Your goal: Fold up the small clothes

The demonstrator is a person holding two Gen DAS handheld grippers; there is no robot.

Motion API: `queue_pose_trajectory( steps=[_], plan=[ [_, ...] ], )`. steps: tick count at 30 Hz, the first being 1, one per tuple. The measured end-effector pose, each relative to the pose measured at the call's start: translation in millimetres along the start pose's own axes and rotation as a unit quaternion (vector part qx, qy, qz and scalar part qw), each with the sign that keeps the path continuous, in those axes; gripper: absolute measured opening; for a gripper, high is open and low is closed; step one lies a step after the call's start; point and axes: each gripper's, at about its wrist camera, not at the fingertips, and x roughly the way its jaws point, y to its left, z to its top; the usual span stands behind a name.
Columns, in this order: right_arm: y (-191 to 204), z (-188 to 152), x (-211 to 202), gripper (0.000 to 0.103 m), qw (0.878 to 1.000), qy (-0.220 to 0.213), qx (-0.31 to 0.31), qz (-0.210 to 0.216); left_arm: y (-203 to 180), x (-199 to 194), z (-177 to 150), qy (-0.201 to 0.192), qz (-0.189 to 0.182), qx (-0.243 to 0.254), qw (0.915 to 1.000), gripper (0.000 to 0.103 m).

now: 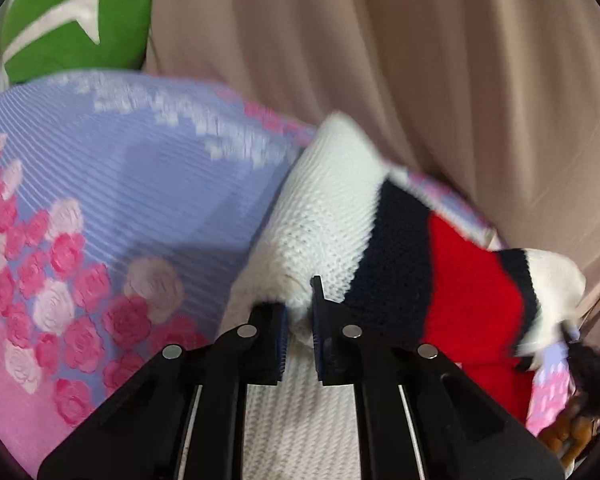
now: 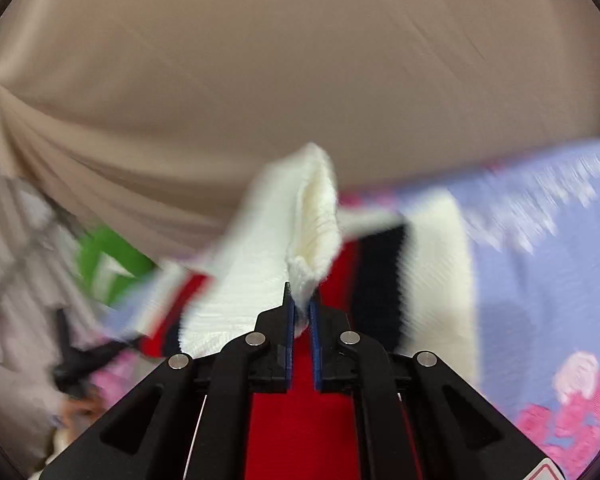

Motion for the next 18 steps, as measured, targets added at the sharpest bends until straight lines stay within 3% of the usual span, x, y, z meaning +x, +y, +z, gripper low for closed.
queue_pose_trajectory(
  steps=[1, 5, 7, 8, 10, 12, 13, 15, 17, 18],
  plan=[
    [-10.6, -5.6, 12.3, 0.006, 1.0, 0.021, 0.016, -0.01, -1.9, 8.6, -4.7, 0.013, 0.003, 0.001, 0.9999, 0.009],
    [0.2, -7.8, -25.1, 0.005, 0.999, -0.042, 0.002, 0.028, -15.3, 11.3, -18.0, -0.007, 0.025, 0.032, 0.9992, 0.009],
    [-11.4, -10.8, -9.9, 0.006, 1.0, -0.01, 0.004, -0.005, -7.1, 12.8, -20.4, -0.002, 0.016, 0.026, 0.9995, 0.009],
    [-23.4, -14.9, 2.0, 0.003, 1.0, 0.012, 0.017, 0.003, -4.6, 9.9, -23.4, -0.007, 0.012, 0.026, 0.9996, 0.01],
    [-21.8, -12.3, -16.2, 0.004, 1.0, -0.002, 0.025, 0.008, -7.2, 11.7, -26.6, -0.018, 0.016, 0.034, 0.9991, 0.01],
    [-7.7, -13.7, -44.4, 0.02, 0.998, -0.057, 0.017, -0.011, -12.5, 12.6, -33.1, -0.023, 0.017, 0.034, 0.999, 0.01],
    [5.7, -13.3, -57.0, 0.02, 0.997, -0.08, 0.001, -0.002, -12.5, 12.0, -36.1, -0.023, 0.015, 0.03, 0.9992, 0.01],
    [42.2, -7.3, -56.6, 0.025, 0.996, -0.069, -0.039, 0.049, -8.0, 14.5, -31.4, -0.023, 0.011, 0.022, 0.9994, 0.011],
    [95.2, -0.8, -31.5, 0.045, 0.989, -0.026, -0.093, 0.111, -7.4, 11.0, -29.0, -0.025, 0.016, 0.025, 0.9993, 0.011],
    [119.6, 1.2, -15.8, 0.046, 0.985, -0.011, -0.115, 0.13, -6.0, 9.7, -28.5, -0.026, 0.017, 0.024, 0.9992, 0.011]
  ],
)
